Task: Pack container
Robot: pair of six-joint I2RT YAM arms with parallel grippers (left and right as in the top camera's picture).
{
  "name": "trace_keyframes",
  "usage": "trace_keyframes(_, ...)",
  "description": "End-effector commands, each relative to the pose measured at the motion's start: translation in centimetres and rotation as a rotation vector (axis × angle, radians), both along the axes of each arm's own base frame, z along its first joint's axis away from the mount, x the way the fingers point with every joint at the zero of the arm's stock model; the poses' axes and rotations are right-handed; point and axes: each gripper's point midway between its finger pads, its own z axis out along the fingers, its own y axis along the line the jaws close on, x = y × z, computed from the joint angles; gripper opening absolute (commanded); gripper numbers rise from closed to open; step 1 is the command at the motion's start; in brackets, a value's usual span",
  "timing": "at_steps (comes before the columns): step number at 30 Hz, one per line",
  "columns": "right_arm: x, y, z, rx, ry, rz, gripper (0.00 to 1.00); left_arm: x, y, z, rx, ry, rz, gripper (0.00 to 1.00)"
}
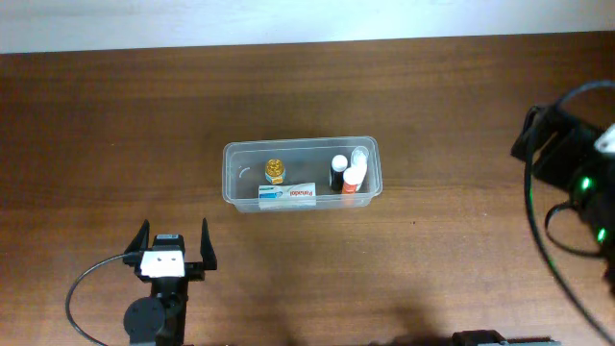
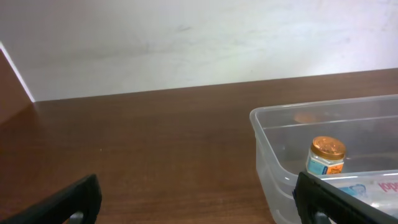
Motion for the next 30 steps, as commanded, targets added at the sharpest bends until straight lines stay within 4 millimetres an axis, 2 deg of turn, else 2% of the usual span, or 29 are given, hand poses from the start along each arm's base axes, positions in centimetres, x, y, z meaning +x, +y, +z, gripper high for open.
trace_keyframes(1,-0.8,1.5,-1.9,-0.051,-0.04,0.12,0.98,-0.1,0.1,0.0,0.021,0.0,0.006,0.99)
trace_keyframes(5,-1.5,2.4,-3.3,-0.082,-0.17,0.19,0.98,-0.1,0.1,0.0,0.021,0.0,0.006,0.99)
trace_keyframes(10,-2.4,2.6,-5.6,-0.088,-0.29,0.197,0.98,-0.1,0.1,0.0,0.021,0.0,0.006,0.99)
trace_keyframes(15,-2.8,4.2,-7.1,-0.197,-0.431,0.313,0.98,-0.1,0.1,0.0,0.021,0.0,0.006,0.99)
trace_keyframes(19,-2.9,5.1,-9.9,-0.212,-0.489,0.366,0.98,-0.1,0.1,0.0,0.021,0.0,0.006,0.99)
trace_keyframes(30,-2.2,5.8,-17.2,-0.228,-0.63,0.389,0.98,-0.1,0.1,0.0,0.021,0.0,0.006,0.99)
